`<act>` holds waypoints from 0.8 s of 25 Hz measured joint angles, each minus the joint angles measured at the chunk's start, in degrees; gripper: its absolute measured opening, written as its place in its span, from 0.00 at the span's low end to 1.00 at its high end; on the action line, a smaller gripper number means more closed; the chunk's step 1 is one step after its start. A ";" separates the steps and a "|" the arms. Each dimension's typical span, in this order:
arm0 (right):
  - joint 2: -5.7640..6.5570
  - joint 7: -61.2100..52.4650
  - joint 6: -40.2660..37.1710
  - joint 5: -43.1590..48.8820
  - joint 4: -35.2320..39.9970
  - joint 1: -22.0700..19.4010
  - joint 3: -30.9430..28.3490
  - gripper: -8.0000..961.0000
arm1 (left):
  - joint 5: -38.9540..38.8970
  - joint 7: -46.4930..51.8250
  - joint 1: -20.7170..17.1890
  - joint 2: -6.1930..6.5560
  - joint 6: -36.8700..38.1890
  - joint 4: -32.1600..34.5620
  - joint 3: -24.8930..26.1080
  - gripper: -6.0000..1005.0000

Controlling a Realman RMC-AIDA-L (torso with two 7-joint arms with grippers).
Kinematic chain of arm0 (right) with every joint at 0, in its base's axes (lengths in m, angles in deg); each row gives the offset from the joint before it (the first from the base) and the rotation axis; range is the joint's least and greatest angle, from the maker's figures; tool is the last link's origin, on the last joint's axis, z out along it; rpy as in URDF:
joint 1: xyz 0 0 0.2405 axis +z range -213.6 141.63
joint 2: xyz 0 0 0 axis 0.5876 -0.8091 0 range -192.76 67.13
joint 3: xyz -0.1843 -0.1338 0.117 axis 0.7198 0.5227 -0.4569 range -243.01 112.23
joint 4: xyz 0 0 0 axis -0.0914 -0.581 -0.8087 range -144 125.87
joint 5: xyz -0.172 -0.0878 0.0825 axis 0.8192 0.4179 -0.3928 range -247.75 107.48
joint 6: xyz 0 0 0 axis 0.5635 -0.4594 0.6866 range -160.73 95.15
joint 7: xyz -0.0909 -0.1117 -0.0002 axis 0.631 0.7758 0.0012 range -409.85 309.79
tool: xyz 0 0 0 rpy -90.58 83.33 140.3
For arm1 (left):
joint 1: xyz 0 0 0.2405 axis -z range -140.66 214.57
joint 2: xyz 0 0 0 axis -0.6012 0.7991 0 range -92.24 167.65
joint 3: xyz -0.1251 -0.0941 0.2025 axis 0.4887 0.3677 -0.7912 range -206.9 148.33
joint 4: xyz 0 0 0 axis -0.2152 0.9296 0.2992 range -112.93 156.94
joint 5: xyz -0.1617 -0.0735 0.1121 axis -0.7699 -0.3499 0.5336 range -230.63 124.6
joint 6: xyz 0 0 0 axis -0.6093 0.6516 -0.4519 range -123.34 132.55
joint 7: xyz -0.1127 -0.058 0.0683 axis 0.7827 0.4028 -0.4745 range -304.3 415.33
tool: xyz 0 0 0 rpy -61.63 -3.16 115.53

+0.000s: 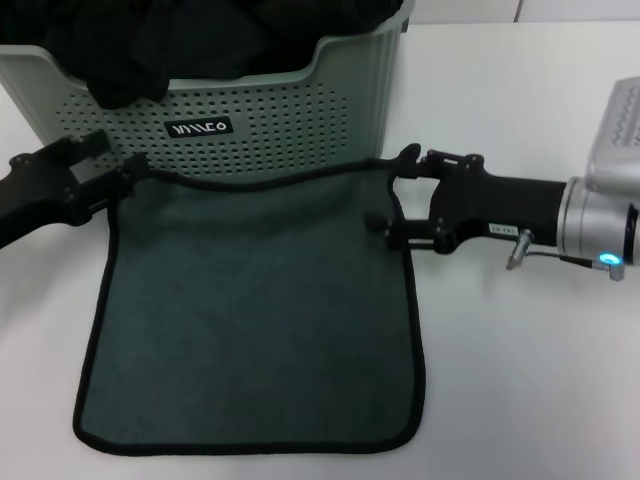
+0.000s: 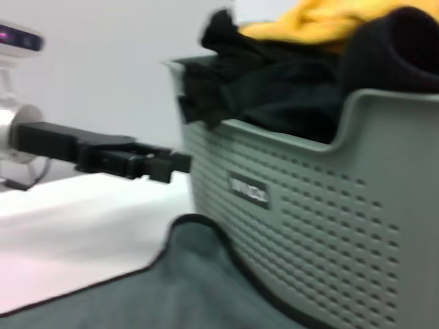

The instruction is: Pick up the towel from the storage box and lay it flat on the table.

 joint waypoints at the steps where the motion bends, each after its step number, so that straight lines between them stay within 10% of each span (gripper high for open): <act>1: 0.09 0.91 2.05 -0.04 0.09 -0.38 -0.33 0.64 | -0.51 -0.75 -0.40 0.36 2.83 0.00 -0.01 0.58; 8: 0.35 10.43 27.22 0.50 -2.97 -1.12 -7.37 0.87 | 1.54 -8.35 -0.87 2.62 31.20 0.14 -6.34 0.69; 20: -0.30 6.54 33.01 2.58 -5.02 4.85 -4.39 0.88 | 1.38 -6.94 -0.77 3.32 34.26 -0.10 -11.98 0.68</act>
